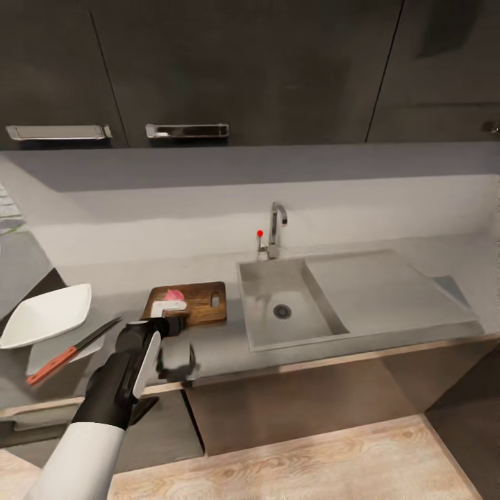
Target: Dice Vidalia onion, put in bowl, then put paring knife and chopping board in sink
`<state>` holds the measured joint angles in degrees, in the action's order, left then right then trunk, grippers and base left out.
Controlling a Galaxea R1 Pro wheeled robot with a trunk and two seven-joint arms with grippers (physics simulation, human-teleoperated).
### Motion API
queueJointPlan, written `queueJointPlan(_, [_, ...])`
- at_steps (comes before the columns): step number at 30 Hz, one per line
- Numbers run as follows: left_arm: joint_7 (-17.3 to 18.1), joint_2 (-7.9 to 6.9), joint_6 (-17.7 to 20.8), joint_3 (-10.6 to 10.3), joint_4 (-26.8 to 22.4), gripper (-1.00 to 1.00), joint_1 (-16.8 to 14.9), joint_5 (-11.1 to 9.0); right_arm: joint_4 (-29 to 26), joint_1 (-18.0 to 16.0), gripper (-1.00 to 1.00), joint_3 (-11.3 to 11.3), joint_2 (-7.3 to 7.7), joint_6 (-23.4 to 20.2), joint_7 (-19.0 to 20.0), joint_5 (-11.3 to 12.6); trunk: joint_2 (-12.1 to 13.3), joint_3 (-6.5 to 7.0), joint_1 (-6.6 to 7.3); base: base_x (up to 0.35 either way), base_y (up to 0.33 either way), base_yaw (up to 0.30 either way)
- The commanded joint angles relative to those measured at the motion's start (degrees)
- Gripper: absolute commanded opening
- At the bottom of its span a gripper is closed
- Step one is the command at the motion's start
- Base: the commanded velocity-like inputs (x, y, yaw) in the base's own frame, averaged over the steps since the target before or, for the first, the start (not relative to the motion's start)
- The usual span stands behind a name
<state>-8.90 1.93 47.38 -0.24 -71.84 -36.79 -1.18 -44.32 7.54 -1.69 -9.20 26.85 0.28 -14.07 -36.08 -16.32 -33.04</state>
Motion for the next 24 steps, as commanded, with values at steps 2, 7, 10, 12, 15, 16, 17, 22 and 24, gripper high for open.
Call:
queueJointPlan(2, [-0.25, 0.04, 0.26, -0.03, -0.06, 1.0, -0.04, -0.14, -0.07, 0.02, 1.0, 0.08, -0.02, 0.05, 0.02, -0.25, -0.08, -0.08, 0.01, -0.3, 0.0, 0.0])
queueJointPlan(7, [-0.25, 0.06, 0.26, -0.03, -0.06, 1.0, -0.04, -0.14, -0.08, 0.02, 1.0, 0.03, 0.0, 0.07, 0.01, -0.25, -0.08, -0.08, 0.01, -0.3, 0.0, 0.0])
queueJointPlan(10, [-0.25, 0.08, 0.26, -0.03, -0.06, 1.0, -0.04, -0.14, -0.08, 0.02, 1.0, 0.02, 0.0, 0.08, 0.02, -0.25, -0.08, -0.08, 0.01, -0.3, 0.0, 0.0])
queueJointPlan(12, [-0.25, 0.09, 0.26, -0.06, -0.06, 1.0, -0.04, -0.14, -0.07, 0.02, 1.0, 0.02, 0.0, 0.09, 0.01, -0.25, -0.08, -0.08, 0.01, -0.3, 0.0, 0.0])
queueJointPlan(15, [-0.25, 0.09, 0.26, -0.1, -0.11, 1.0, -0.04, -0.14, -0.09, 0.02, 1.0, 0.02, -0.01, 0.11, 0.01, -0.25, -0.08, -0.08, 0.01, -0.3, 0.0, 0.0])
queueJointPlan(16, [-0.25, 0.09, 0.26, -0.11, -0.12, 1.0, -0.04, -0.14, -0.08, 0.02, 1.0, 0.02, 0.0, 0.12, 0.0, -0.25, -0.08, -0.08, 0.01, -0.3, 0.0, 0.0])
queueJointPlan(17, [-0.25, 0.09, 0.26, -0.11, -0.11, 1.0, -0.04, -0.14, -0.07, 0.02, 1.0, 0.03, 0.01, 0.13, 0.0, -0.25, -0.08, -0.08, 0.01, -0.3, 0.0, 0.0])
queueJointPlan(22, [-0.25, 0.09, 0.26, -0.11, -0.14, 1.0, -0.04, -0.14, -0.08, 0.02, 1.0, 0.1, 0.05, 0.14, -0.01, -0.3, -0.08, -0.08, 0.01, -0.3, 0.0, 0.0])
queueJointPlan(24, [-0.25, 0.09, 0.26, -0.11, -0.14, 1.0, -0.04, -0.14, -0.09, 0.02, 1.0, 0.1, 0.06, 0.14, -0.01, -0.28, -0.08, -0.08, 0.01, -0.3, 0.0, 0.0])
